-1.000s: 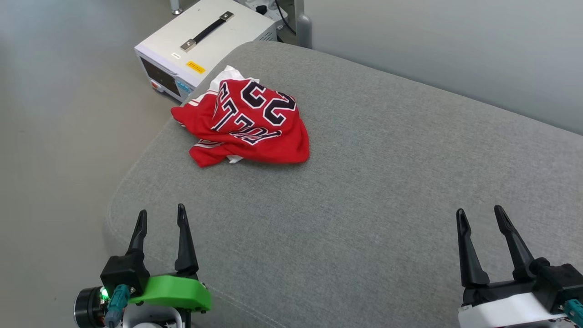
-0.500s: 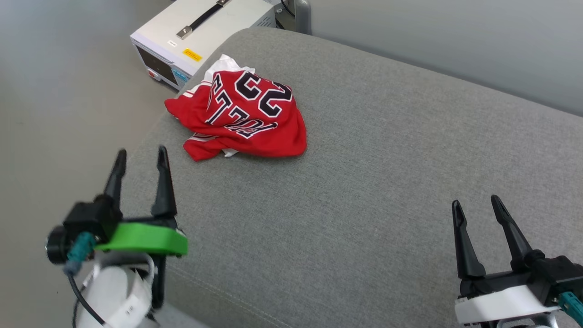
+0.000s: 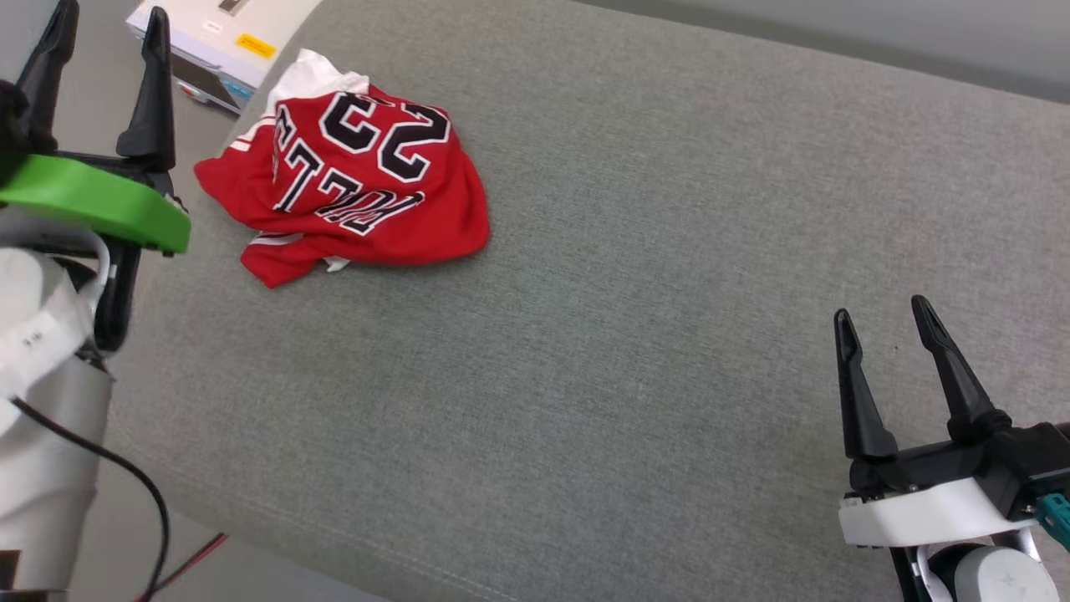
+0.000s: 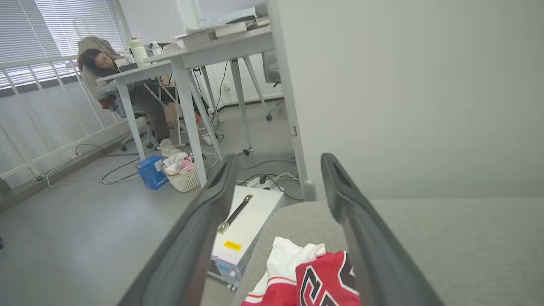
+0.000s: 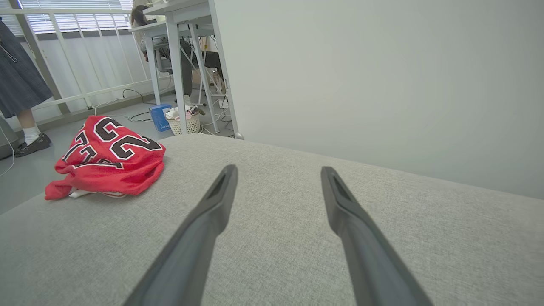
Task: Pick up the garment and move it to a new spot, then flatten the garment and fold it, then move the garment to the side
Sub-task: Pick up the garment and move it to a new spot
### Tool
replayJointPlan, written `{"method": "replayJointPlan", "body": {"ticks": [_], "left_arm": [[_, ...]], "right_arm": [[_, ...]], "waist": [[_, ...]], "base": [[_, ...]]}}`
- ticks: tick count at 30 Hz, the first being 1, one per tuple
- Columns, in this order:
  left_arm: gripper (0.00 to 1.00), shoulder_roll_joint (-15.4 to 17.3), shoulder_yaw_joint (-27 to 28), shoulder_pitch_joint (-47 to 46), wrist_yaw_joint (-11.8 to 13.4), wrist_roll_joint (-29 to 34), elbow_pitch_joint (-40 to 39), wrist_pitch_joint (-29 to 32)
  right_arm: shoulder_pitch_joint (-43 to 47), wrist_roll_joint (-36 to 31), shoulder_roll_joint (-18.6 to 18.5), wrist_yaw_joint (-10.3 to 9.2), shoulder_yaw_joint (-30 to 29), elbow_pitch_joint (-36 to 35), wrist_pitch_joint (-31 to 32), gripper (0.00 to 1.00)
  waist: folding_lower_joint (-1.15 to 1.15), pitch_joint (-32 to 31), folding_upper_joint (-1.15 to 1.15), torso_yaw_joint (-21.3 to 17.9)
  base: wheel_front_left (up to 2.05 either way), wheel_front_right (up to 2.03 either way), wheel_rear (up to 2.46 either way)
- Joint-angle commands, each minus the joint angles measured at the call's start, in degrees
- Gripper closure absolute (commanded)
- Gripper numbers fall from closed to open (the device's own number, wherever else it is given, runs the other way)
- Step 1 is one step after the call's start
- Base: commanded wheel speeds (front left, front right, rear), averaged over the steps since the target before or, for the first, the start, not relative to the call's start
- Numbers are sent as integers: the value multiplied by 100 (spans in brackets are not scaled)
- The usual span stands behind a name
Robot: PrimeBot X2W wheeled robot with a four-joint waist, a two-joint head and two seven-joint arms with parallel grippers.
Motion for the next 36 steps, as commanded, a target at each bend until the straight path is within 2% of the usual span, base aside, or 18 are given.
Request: {"method": "replayJointPlan", "body": {"ticks": [1, 9, 14, 24, 35, 36], "left_arm": [[0, 256, -275, -227, -15, -252, 152, 278], [0, 1240, -2003, -891, -16, -2179, 423, 2738], [0, 1472, -2586, -1104, -16, -2809, 504, 3602], [0, 1083, -3416, -1443, -16, -3285, 1287, 4595], [0, 712, -4182, -1516, -16, -3491, 2068, 4899], [11, 709, -4228, -1529, -16, -3514, 2089, 4888]], "right_arm": [[-126, -47, -34, -4, 6, -51, -27, 0], [-247, -43, -108, -4, -44, -119, -27, 0], [-328, -36, -167, -4, -45, -155, -27, 0], [-549, -44, -281, -4, 10, -178, -27, 0], [-668, -1, -294, -4, 34, -121, -27, 0], [-670, 9, -288, -4, 28, -112, -27, 0]], "waist": [[-1, 333, 0, -329], [-1, 593, 0, -585], [-1, 773, 0, -682], [-1, 1185, 0, -796], [-1, 1316, 0, -892], [-1, 1308, 0, -889]], "base": [[0, 0, 0], [0, 0, 0], [0, 0, 0], [0, 0, 0], [0, 0, 0], [0, 0, 0]]}}
